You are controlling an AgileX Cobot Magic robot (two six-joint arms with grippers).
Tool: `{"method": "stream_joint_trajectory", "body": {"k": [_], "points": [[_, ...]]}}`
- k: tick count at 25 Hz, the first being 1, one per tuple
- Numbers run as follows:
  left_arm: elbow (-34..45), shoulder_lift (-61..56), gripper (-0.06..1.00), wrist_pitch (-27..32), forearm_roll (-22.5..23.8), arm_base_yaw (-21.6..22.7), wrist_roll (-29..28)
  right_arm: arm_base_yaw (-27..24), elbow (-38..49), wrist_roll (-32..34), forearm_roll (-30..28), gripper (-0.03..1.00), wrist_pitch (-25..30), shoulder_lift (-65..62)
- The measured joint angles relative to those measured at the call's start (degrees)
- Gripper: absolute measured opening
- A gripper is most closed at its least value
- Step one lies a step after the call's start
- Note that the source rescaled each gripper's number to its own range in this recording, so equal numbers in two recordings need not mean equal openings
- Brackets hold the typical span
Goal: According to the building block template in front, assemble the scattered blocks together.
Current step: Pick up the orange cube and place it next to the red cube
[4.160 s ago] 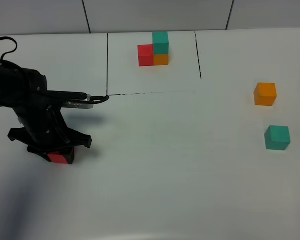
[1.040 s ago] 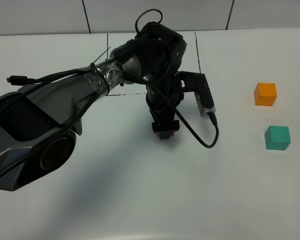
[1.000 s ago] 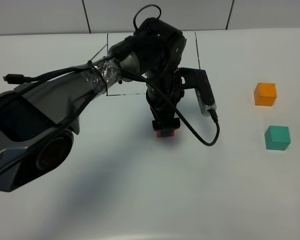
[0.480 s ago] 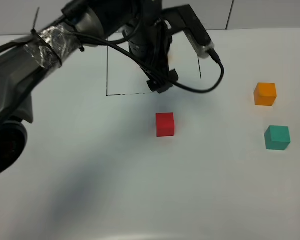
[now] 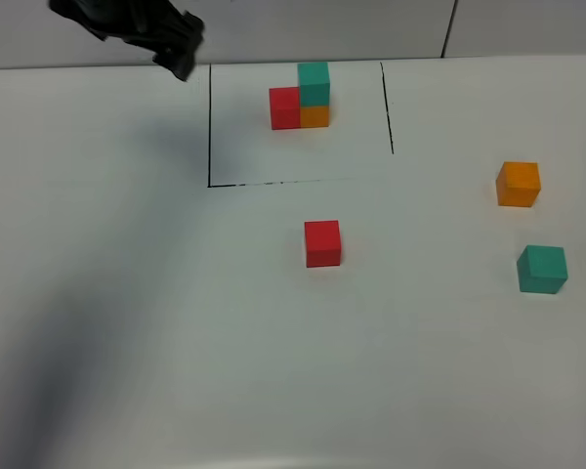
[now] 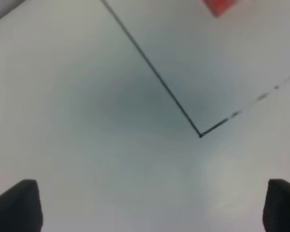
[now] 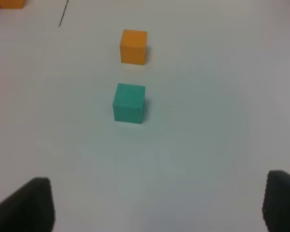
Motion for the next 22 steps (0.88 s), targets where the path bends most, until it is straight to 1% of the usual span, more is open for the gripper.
{"method": "stream_joint_trajectory", "body": {"k": [2, 6, 10, 13, 16, 20, 22], "points": [[1.25, -2.49, 0.97, 0.02, -1.45, 3.16, -0.62, 0.0, 0.0, 0.0, 0.0, 0.75, 0.0, 0.0], [5.94, -9.25, 0.97, 0.02, -2.13, 7.76, -2.32, 0.0, 0.0, 0.0, 0.0, 0.75, 0.0, 0.0], [14.92, -17.77, 0.96, -0.14, -2.04, 10.94, -3.74, 0.0, 0.0, 0.0, 0.0, 0.75, 0.0, 0.0], [23.75, -24.74, 0.96, -2.61, -0.92, 11.73, -5.71, 0.0, 0.0, 0.0, 0.0, 0.75, 0.0, 0.0], [32.0, -32.16, 0.96, -5.27, 1.56, 11.75, -8.82, 0.0, 0.0, 0.0, 0.0, 0.75, 0.0, 0.0], [42.57, -41.62, 0.95, -7.44, 1.92, 11.75, -11.19, 0.0, 0.0, 0.0, 0.0, 0.75, 0.0, 0.0], [47.1, -46.74, 0.95, -7.53, 1.92, 11.75, -12.11, 0.0, 0.0, 0.0, 0.0, 0.75, 0.0, 0.0]]}}
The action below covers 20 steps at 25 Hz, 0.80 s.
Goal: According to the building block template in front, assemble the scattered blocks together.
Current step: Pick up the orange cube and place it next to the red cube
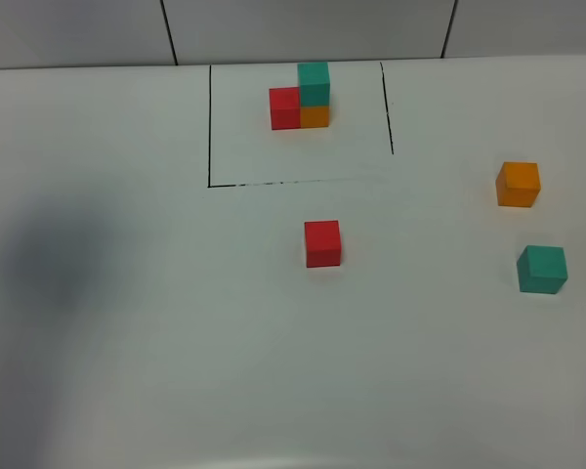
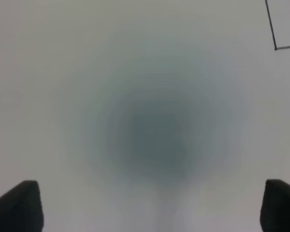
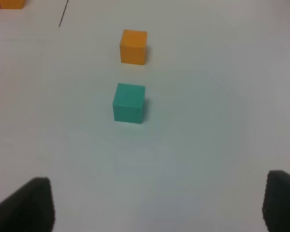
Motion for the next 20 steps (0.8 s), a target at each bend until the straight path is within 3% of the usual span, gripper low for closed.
{"method": "stream_joint_trajectory", "body": {"k": [15, 20], "points": [[27.8, -39.68, 0.95, -7.39, -3.0, 0.0, -1.93, 0.0, 0.0, 0.0, 0.0, 0.75, 0.0, 0.0], [34.19, -50.52, 0.94, -5.74, -5.0, 0.0, -1.77, 0.0, 0.0, 0.0, 0.0, 0.75, 0.0, 0.0]]}}
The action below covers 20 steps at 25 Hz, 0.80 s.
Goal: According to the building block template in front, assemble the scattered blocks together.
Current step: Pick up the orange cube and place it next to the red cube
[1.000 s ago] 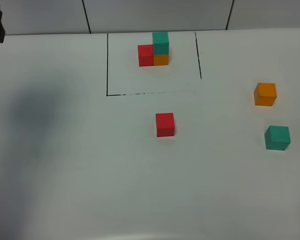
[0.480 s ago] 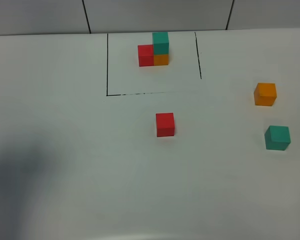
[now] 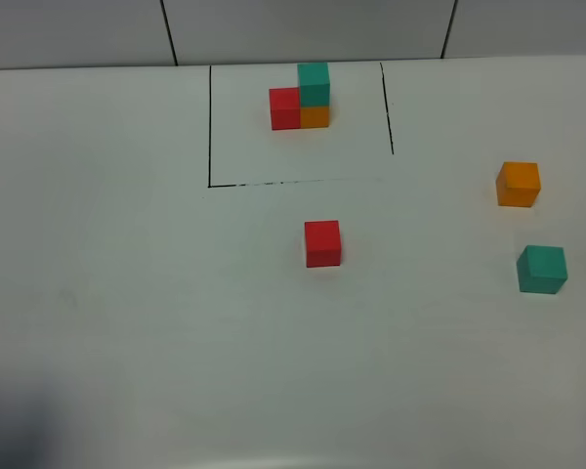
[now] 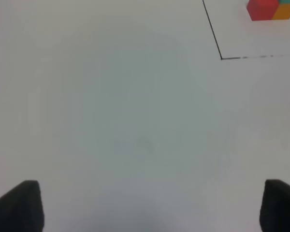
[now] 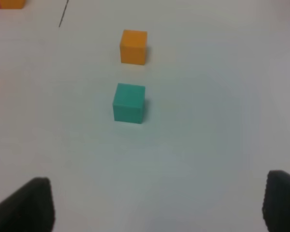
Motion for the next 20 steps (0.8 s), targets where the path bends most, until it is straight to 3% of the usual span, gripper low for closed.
{"method": "stream_joint_trajectory", "body": {"k": [10, 20], "points": [[8.51, -15.67, 0.94, 5.72, -3.53, 0.0, 1.38, 0.0, 0.0, 0.0, 0.0, 0.75, 0.0, 0.0], [11.09, -22.46, 0.92, 5.42, -3.94, 0.0, 2.49, 0.0, 0.0, 0.0, 0.0, 0.75, 0.0, 0.0]]}}
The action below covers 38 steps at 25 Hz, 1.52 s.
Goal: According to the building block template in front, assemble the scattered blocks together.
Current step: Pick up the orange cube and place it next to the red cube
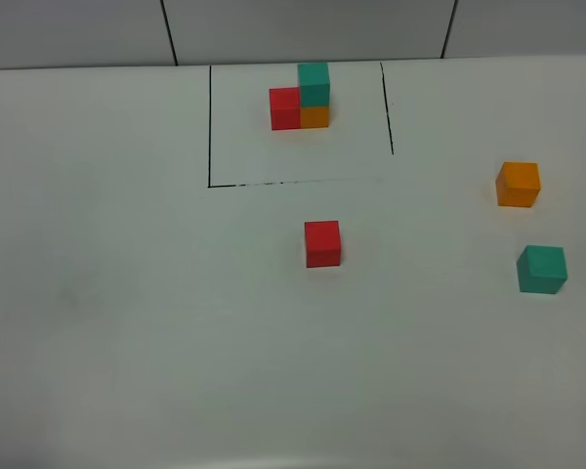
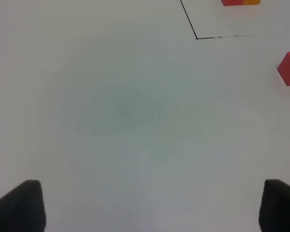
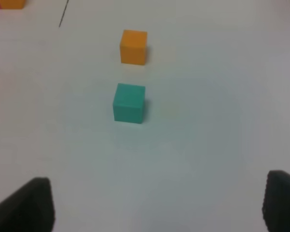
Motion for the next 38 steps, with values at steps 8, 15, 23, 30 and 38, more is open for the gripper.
{"method": "stream_joint_trajectory", "body": {"k": [8, 15, 23, 30, 38], "points": [[0.05, 0.1, 0.71, -0.15, -0.17, 0.0, 0.0, 0.0, 0.0, 0.0, 0.0, 0.75, 0.0, 0.0], [0.05, 0.1, 0.49, -0.26, -0.17, 0.51, 0.0, 0.0, 0.0, 0.0, 0.0, 0.75, 0.0, 0.0], [0.05, 0.1, 0.33, -0.31, -0.17, 0.7, 0.0, 0.0, 0.0, 0.0, 0.0, 0.75, 0.0, 0.0], [0.05, 0.1, 0.25, -0.31, -0.17, 2.75, 0.0, 0.0, 0.0, 0.0, 0.0, 0.75, 0.0, 0.0], [0.05, 0.1, 0.23, -0.31, -0.17, 2.75, 0.0, 0.0, 0.0, 0.0, 0.0, 0.75, 0.0, 0.0]]}}
